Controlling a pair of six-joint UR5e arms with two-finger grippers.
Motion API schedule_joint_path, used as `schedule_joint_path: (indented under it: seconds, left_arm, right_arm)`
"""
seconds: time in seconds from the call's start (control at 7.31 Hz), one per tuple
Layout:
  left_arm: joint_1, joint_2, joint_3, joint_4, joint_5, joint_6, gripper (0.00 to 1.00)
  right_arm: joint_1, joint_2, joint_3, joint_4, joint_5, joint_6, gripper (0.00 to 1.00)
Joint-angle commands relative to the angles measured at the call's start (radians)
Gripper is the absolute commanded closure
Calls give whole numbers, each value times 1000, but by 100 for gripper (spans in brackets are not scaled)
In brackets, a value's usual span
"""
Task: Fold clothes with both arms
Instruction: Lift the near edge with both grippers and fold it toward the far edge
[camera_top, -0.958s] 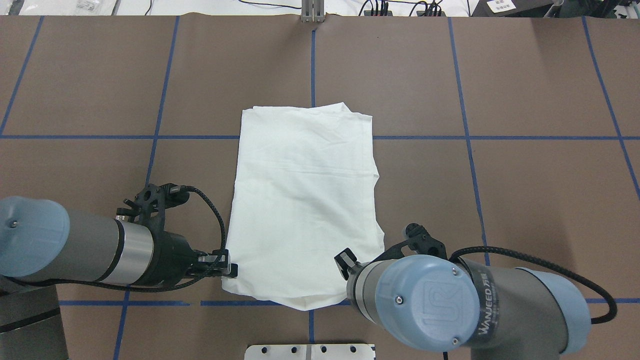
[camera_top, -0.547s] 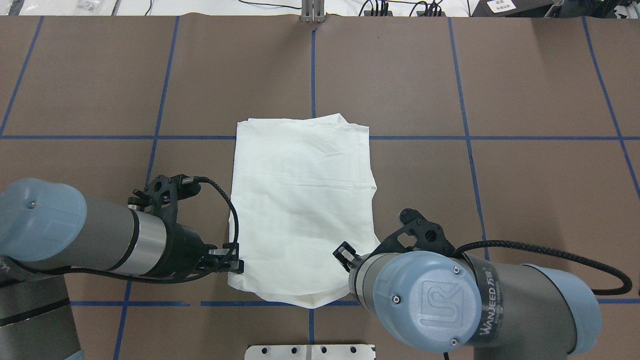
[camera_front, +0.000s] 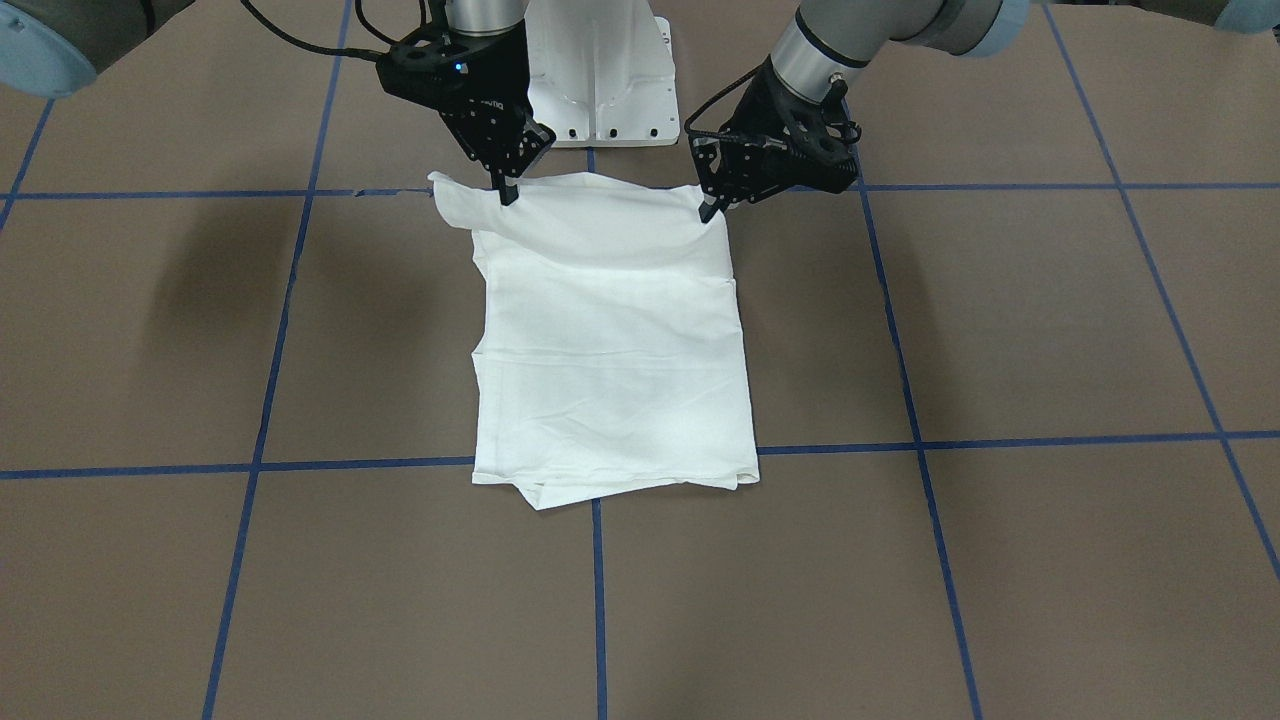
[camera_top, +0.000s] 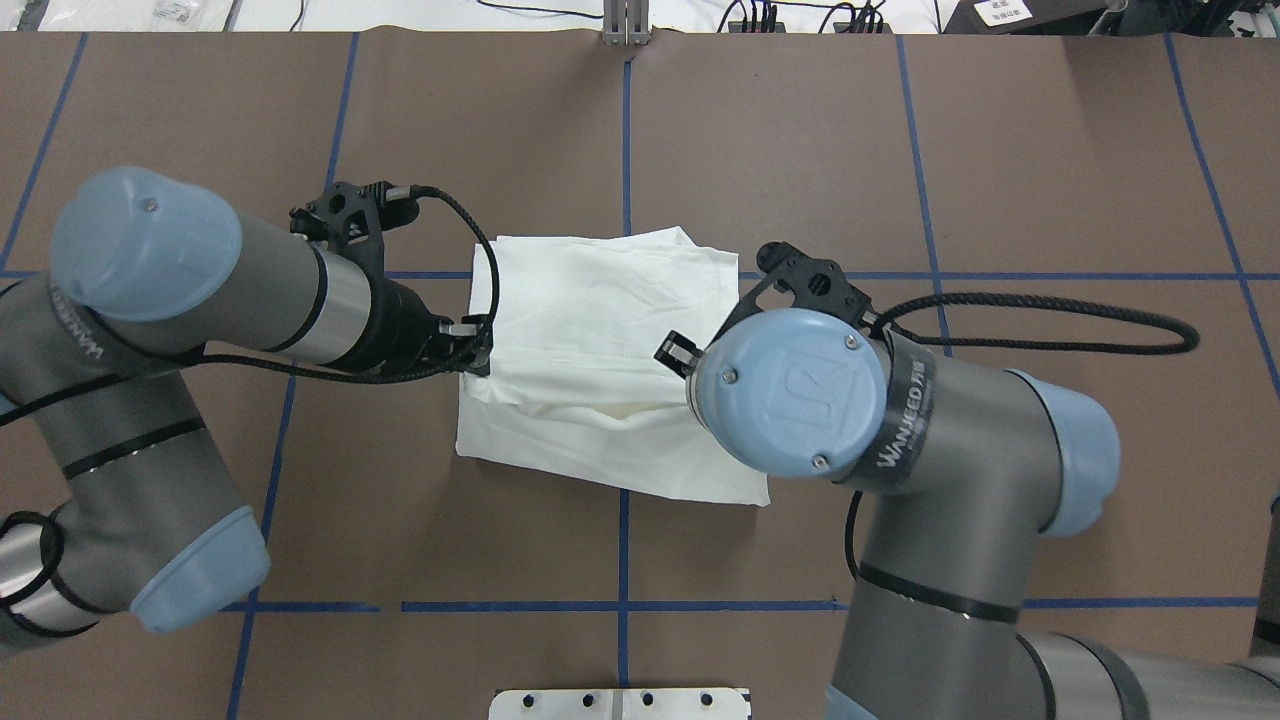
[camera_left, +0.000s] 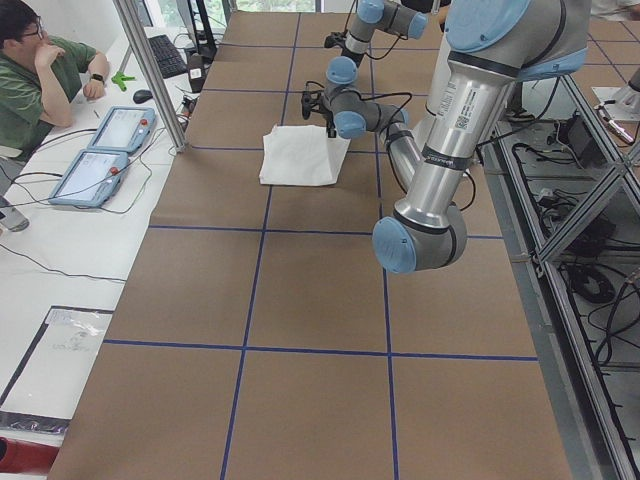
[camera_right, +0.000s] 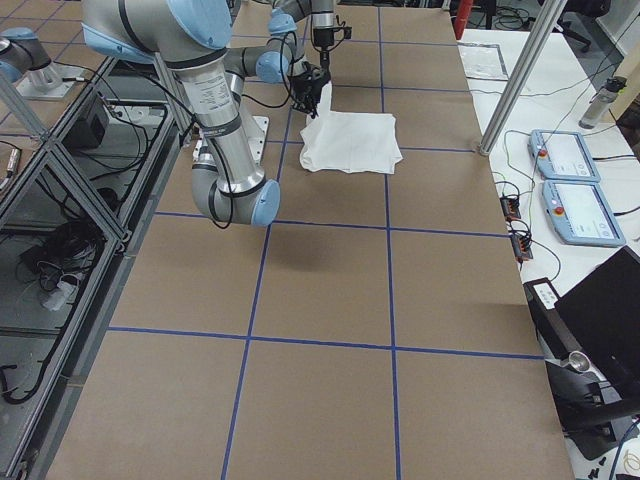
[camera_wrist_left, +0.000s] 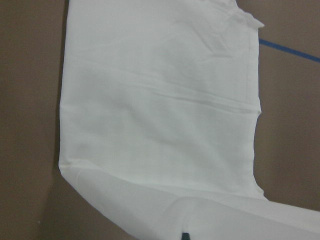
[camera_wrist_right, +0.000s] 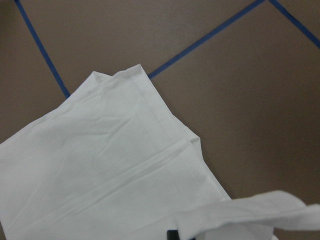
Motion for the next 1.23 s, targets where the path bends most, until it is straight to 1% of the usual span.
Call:
schedule_joint_path:
  seconds: [0.0,0.27,0.41,0.55,0.68,0.82,0.96,1.09]
  left_arm:
    - [-55,-93,174,19,6,93,100]
    - [-106,-188,358,1,6,168,100]
    - [-120,-210,453,-42,7,202,100]
    - [-123,-212,542,-139,24,211,100]
    - [-123,-224,609,-198,37,219,100]
    - [-124,-241,638,-202,37,248,91]
    - [-126,-241,634,-199,37,262,1]
    - [-135,-236,616,-197,32,267,0]
  right_arm:
    - [70,65,-228,144,4,-67,100]
    - [110,174,-447,200,4,-125,100]
    - [122,177,-507,252,4,-147,100]
    - [132,184,-584,336,3,-168,100]
    - [139,206,-662,393,3,-179,100]
    - [141,234,-710,398,4,-193,100]
    - [142,234,-714,407,4,-211,4]
    - [155,254,-715,408,33,-246,0]
